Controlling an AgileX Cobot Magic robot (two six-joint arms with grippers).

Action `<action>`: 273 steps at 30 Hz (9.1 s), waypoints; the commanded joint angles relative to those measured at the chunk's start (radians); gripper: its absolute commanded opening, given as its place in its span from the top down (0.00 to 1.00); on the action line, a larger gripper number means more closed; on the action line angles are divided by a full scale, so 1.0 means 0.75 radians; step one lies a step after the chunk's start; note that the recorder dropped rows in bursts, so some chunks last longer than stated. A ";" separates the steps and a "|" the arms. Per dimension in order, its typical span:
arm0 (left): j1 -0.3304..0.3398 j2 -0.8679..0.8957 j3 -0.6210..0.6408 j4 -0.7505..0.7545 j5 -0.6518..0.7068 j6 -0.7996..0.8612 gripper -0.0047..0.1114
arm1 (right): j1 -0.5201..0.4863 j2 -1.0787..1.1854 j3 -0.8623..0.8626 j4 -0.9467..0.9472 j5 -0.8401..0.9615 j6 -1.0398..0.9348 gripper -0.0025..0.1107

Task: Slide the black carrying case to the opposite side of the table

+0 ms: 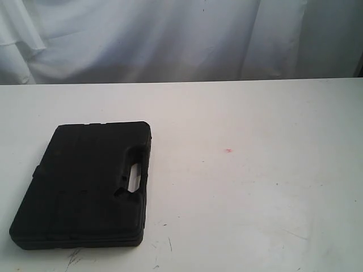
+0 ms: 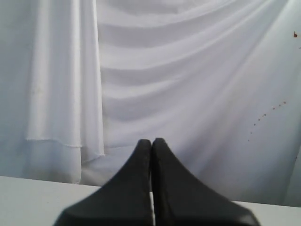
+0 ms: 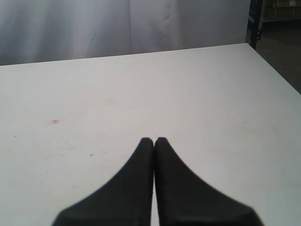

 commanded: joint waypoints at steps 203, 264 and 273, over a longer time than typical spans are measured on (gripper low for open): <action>-1.059 1.794 -1.264 0.637 0.933 -0.705 0.96 | 0.002 -0.006 0.005 -0.014 -0.002 0.000 0.98; 0.044 0.117 0.150 0.320 0.198 -0.580 0.96 | 0.002 -0.006 0.005 -0.014 -0.002 0.000 0.98; 0.044 -0.016 0.150 0.019 0.447 -0.077 0.96 | 0.002 -0.006 0.005 -0.014 -0.002 0.000 0.98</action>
